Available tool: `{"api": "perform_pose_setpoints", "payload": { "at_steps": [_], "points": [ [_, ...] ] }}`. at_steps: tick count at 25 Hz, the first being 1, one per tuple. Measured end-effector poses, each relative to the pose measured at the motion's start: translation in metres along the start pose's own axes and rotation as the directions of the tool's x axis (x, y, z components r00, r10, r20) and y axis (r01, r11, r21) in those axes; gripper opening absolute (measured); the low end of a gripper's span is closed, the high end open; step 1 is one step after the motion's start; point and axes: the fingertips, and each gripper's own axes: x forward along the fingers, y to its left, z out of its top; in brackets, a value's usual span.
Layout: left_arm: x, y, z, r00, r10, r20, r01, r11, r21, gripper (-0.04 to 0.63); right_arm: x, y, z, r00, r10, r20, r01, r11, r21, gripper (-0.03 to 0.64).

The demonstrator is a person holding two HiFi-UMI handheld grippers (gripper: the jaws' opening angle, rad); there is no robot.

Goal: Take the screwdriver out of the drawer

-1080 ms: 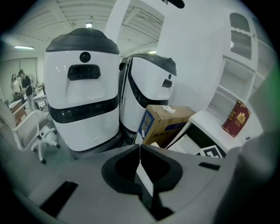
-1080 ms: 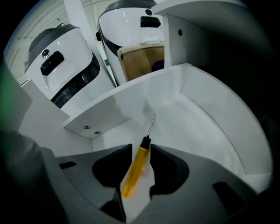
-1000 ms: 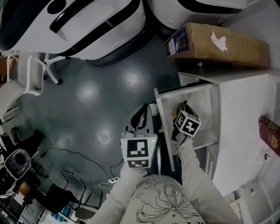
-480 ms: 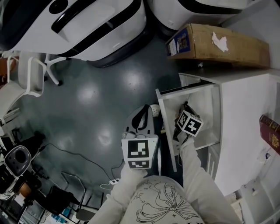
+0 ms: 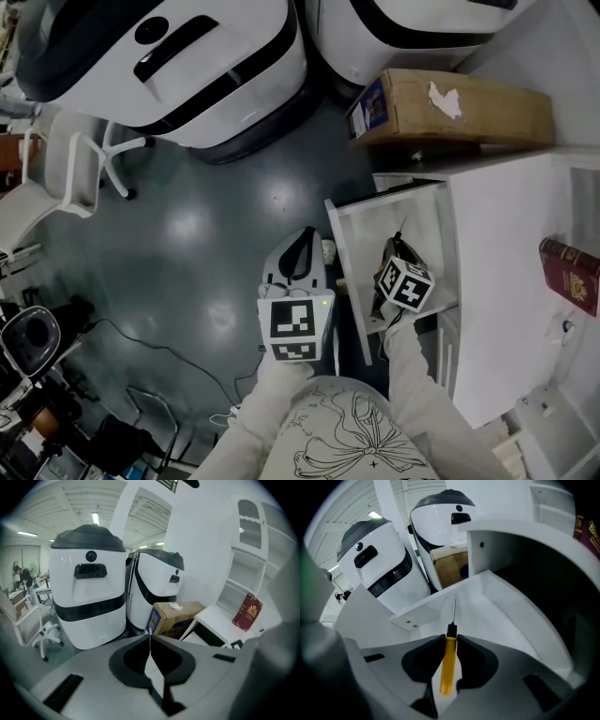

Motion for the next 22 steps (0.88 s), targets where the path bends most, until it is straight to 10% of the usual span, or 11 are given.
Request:
{"api": "perform_pose_setpoints", "payload": {
  "at_steps": [11,22],
  "points": [
    [-0.07,-0.033,0.053,0.985,0.024,0.169,-0.029,0.999,0.025,0.009,-0.109,0.019,0.065,0.971,0.085,0.225,-0.051,0.987,-0.15,0.077],
    [-0.15,-0.06,0.099,0.936,0.056,0.348,-0.074,0.996,0.039,0.009,-0.227,0.042,0.122,0.877,0.189,0.441,-0.078,0.963,-0.258,0.077]
  ]
}}
